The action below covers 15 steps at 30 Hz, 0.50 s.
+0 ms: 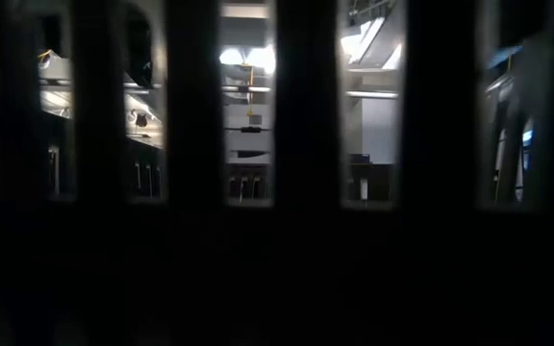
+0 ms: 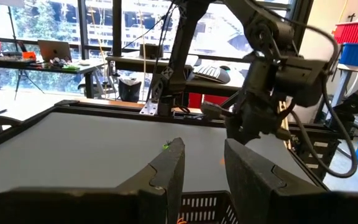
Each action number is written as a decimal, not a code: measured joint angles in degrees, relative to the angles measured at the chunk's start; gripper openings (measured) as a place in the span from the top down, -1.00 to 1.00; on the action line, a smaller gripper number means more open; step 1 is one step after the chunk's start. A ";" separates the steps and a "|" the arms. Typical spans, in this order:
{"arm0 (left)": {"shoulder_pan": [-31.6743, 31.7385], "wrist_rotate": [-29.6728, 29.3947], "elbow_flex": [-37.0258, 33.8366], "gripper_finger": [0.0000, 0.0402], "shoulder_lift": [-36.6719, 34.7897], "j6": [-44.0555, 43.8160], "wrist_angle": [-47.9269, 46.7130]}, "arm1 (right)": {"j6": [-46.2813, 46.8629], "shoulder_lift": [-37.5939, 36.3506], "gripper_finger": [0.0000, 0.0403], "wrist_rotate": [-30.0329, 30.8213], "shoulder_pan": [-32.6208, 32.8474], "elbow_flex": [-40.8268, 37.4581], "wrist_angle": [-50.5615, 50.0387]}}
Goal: Sort Halloween decoration
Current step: Put the green toy skeleton into the bottom black basket
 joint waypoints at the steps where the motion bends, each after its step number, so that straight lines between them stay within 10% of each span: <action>1: 0.00 0.00 -0.02 0.47 0.00 0.00 0.00 | -1.41 -0.01 0.99 0.91 -0.74 0.96 -0.95; 8: 0.00 -0.02 0.00 0.47 0.00 0.02 -0.15 | -13.47 -0.08 1.00 9.76 -7.08 9.73 -1.90; 15: 0.00 -0.02 0.00 0.47 0.00 0.02 -0.16 | -30.34 -0.14 1.00 1.66 -14.90 11.67 16.19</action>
